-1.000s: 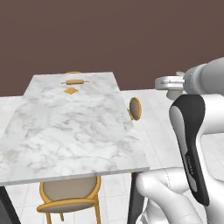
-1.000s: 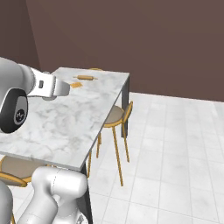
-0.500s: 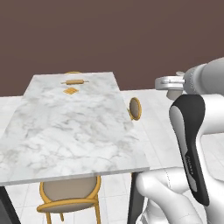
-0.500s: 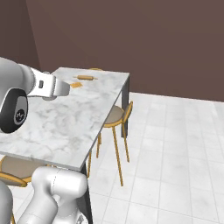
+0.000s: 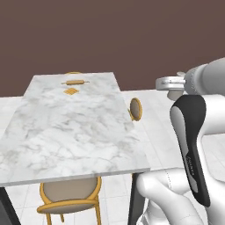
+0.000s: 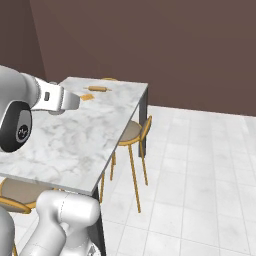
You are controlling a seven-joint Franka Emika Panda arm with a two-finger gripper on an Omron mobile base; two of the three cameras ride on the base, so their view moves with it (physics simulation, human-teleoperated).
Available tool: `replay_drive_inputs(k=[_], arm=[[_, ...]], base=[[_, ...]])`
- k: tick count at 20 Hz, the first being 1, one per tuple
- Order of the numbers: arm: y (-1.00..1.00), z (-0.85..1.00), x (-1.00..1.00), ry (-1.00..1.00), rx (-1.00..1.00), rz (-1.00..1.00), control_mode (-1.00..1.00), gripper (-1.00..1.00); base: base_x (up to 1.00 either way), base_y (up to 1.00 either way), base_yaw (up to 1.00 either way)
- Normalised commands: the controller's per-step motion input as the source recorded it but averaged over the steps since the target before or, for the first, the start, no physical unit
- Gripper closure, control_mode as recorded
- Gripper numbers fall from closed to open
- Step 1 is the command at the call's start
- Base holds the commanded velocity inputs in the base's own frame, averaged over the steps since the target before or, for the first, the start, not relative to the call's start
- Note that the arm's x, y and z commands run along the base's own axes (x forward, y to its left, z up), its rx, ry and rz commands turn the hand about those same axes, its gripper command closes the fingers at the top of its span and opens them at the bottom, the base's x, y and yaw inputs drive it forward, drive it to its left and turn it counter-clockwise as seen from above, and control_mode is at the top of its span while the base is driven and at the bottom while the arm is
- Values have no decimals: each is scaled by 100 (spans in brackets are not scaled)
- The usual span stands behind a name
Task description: Move the shaker and mayonnaise from the cabinet to the dining counter.
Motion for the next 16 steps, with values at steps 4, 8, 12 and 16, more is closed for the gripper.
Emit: replay_drive_inputs(k=[4,8,12,16], arm=[[0,0,-4,-3,0,0,-100,100],[-1,-5,-15,-6,0,0,-100,100],[-12,-17,-11,1,1,22,-100,100],[-12,-18,0,11,1,45,-100,100]], base=[[0,0,0],[0,0,0],[0,0,0],[0,0,0]])
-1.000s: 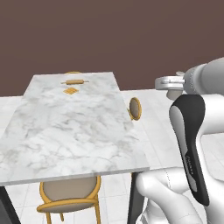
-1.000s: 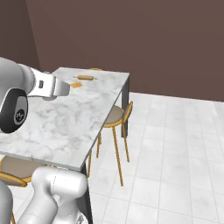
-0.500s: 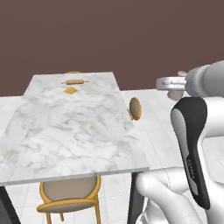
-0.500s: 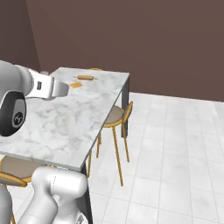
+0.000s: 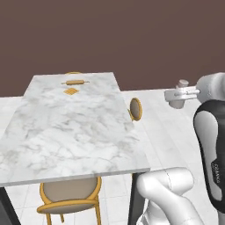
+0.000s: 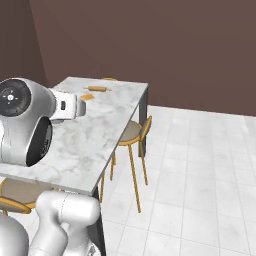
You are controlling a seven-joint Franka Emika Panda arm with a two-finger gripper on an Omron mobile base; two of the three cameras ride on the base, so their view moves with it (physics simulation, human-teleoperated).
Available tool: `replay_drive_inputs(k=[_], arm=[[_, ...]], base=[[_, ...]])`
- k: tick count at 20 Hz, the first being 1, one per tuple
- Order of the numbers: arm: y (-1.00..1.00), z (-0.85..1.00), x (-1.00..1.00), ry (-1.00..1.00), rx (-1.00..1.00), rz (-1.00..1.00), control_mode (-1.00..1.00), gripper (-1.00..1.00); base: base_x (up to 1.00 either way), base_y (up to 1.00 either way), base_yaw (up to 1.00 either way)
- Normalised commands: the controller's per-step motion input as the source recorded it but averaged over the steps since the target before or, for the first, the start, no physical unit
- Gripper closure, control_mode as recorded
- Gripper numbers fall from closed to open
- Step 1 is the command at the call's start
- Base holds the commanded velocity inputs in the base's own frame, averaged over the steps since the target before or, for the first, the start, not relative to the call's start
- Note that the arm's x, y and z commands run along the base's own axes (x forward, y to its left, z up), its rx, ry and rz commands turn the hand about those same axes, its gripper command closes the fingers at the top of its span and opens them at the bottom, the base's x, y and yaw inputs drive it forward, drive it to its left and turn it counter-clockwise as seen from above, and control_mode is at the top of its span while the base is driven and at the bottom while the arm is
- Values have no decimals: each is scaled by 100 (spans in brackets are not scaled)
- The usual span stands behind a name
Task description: Move the shaker and mayonnaise from the cabinet to the dining counter.
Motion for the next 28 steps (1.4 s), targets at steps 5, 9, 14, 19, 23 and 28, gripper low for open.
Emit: replay_drive_inputs(k=[5,9,14,19,23,28], arm=[[-8,-18,15,29,4,52,-100,100],[6,-27,35,43,-6,41,-100,100],[15,-32,46,32,-7,31,-100,100],[27,-47,40,1,-9,37,-100,100],[25,-44,39,-6,-6,33,-100,100],[24,-39,23,-14,-3,22,-100,100]], base=[[0,0,0],[0,0,0],[0,0,0],[0,0,0],[0,0,0],[0,0,0]])
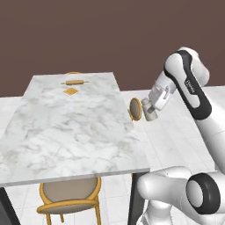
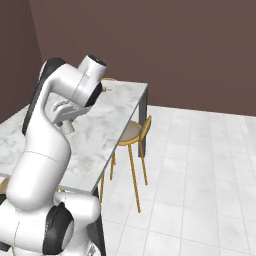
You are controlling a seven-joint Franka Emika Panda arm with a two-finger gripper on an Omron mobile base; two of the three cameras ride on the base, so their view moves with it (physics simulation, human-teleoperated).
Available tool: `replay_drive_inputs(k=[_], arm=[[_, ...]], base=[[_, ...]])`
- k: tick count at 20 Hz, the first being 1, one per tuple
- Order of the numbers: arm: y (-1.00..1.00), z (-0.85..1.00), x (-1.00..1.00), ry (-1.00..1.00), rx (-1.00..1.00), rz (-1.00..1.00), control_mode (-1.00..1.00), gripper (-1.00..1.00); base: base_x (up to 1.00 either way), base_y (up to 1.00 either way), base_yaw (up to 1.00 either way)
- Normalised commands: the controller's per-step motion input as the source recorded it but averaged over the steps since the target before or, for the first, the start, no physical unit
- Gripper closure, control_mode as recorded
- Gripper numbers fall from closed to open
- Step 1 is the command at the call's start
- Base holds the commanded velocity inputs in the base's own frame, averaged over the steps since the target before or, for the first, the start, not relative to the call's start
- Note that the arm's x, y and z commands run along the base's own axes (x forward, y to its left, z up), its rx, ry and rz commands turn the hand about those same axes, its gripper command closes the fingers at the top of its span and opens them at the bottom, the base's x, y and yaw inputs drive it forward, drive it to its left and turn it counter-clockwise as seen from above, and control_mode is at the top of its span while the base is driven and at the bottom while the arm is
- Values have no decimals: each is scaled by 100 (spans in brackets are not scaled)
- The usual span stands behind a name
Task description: Move the shaker and mayonnaise from the cabinet to the dining counter.
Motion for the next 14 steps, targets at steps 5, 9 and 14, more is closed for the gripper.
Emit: replay_drive_inputs(k=[5,9,14], arm=[[21,-40,0,-15,0,7,-100,100],[17,-40,13,-21,4,0,-100,100],[7,-31,29,-21,16,0,-100,100]], base=[[0,0,0],[0,0,0],[0,0,0]])
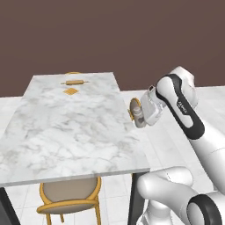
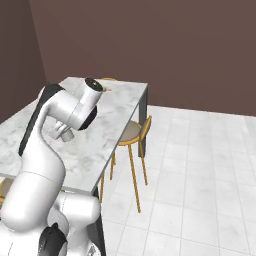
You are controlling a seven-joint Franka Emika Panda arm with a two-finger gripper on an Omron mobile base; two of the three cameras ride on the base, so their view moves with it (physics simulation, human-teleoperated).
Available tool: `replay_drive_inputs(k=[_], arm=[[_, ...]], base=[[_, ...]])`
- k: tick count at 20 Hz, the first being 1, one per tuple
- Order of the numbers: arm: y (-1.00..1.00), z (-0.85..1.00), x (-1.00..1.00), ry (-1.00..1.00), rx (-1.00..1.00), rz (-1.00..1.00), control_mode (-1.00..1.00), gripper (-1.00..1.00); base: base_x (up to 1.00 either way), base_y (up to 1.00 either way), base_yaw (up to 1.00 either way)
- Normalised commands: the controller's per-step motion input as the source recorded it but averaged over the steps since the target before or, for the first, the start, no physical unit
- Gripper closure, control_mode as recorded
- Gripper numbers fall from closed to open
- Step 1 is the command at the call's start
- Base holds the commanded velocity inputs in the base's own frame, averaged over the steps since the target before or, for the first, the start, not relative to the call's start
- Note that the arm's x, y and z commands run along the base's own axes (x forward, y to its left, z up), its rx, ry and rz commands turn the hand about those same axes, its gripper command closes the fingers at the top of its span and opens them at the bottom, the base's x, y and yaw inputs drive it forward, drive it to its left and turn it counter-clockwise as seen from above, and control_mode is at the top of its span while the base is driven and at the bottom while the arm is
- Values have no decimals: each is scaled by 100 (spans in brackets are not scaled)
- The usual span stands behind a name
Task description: Move the shaker and mayonnaise from the cabinet to the dining counter.
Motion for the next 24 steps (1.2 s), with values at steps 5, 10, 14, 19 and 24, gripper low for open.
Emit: replay_drive_inputs(k=[5,10,14,19,24], arm=[[-4,-32,44,-13,24,0,-100,100],[-2,-23,62,-2,18,6,-100,100],[8,-21,62,0,1,2,-100,100],[25,-21,40,0,-3,4,-100,100],[37,-39,25,-1,-4,4,-100,100]], base=[[0,0,0],[0,0,0],[0,0,0],[0,0,0],[0,0,0]])
